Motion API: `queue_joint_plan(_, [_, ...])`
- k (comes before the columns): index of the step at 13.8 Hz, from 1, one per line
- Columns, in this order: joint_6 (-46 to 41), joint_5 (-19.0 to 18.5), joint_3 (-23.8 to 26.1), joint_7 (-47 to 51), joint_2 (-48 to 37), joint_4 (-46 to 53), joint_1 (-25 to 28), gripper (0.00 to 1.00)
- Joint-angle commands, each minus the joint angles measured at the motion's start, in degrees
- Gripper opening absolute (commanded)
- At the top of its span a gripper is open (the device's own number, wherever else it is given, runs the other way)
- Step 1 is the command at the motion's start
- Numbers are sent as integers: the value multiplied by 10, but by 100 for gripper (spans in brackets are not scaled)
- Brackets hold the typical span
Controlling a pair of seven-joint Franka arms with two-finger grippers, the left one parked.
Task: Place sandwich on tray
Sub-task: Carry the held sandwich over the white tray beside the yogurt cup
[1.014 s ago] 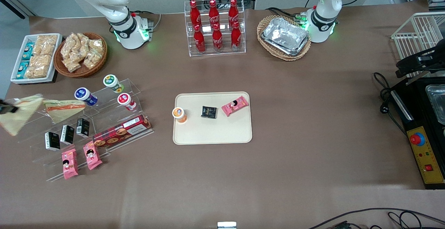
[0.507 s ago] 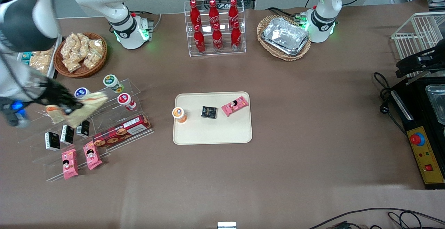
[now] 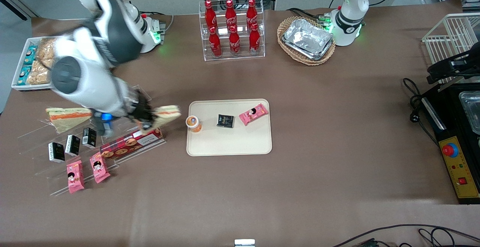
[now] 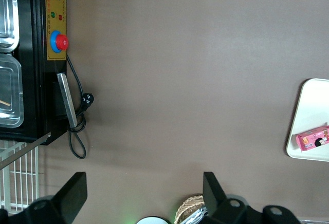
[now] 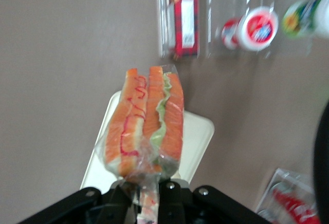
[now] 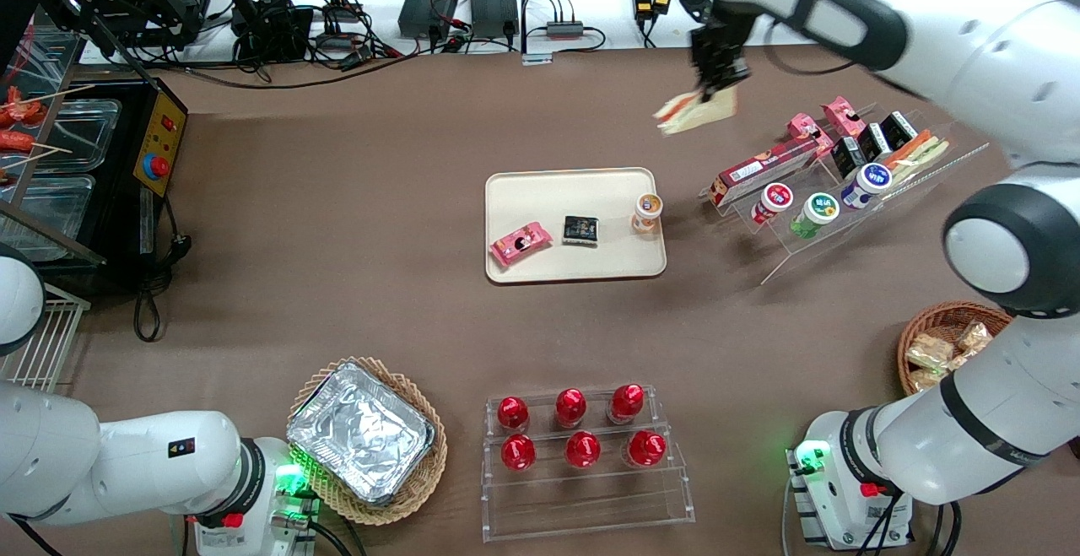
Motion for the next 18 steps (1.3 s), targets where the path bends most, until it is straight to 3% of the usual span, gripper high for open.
queue_joint_plan(1, [84,23,-8,111,59,6,65,0])
queue_joint_plan(9, [263,16,-10,221,183,6,130,0])
queue_joint_plan(12, [309,-48,-11,323,228,11,147,0])
queue_joint_plan(18, [337,-52,-10,360,263,30,156,0])
